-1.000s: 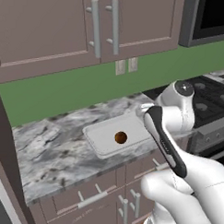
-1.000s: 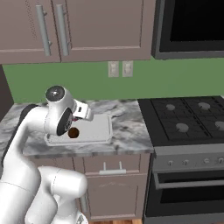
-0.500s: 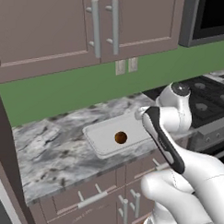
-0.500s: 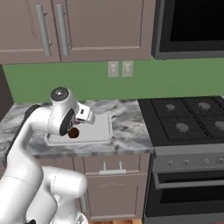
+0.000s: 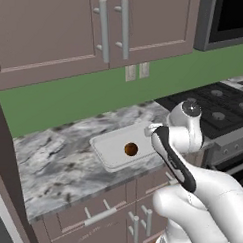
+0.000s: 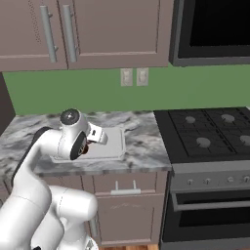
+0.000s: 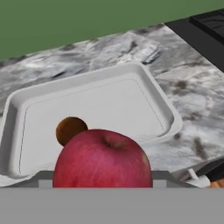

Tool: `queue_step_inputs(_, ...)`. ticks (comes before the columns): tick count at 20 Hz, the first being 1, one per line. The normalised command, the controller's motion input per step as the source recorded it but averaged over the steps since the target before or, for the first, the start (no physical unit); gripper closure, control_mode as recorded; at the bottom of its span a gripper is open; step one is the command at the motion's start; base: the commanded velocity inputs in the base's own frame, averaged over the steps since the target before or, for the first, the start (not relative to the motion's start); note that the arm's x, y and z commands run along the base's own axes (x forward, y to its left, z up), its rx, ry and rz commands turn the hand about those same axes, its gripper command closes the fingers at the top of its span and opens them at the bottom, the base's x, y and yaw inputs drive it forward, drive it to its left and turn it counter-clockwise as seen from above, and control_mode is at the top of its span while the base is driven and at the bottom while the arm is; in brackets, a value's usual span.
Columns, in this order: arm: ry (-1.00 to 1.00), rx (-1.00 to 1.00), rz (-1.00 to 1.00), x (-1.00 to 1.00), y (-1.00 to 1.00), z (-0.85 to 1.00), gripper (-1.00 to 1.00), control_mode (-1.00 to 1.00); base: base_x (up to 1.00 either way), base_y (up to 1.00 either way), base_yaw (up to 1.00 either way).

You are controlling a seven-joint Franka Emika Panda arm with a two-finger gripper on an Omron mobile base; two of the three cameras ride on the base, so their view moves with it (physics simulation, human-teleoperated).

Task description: Pick the apple and orange from the fridge and place them inside the tupperware on the counter.

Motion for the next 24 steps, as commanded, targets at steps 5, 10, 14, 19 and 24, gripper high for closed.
queue_step_inputs(5, 0.03, 0.00, 0.00, 0.40, 0.00, -0.07, 1.00, -1.00, 0.00, 0.00, 0.00)
queue_step_inputs(10, 0.01, 0.00, 0.00, 0.41, 0.00, -0.19, 1.00, -1.00, 0.00, 0.00, 0.00)
queue_step_inputs(14, 0.00, 0.00, 0.00, 0.28, 0.00, -0.24, 1.00, -1.00, 0.00, 0.00, 0.00)
queue_step_inputs(19, 0.00, 0.00, 0.00, 0.28, 0.00, -0.30, 1.00, -1.00, 0.00, 0.00, 0.00)
queue_step_inputs(24, 0.00, 0.00, 0.00, 0.39, 0.00, -0.33, 1.00, -1.00, 0.00, 0.00, 0.00)
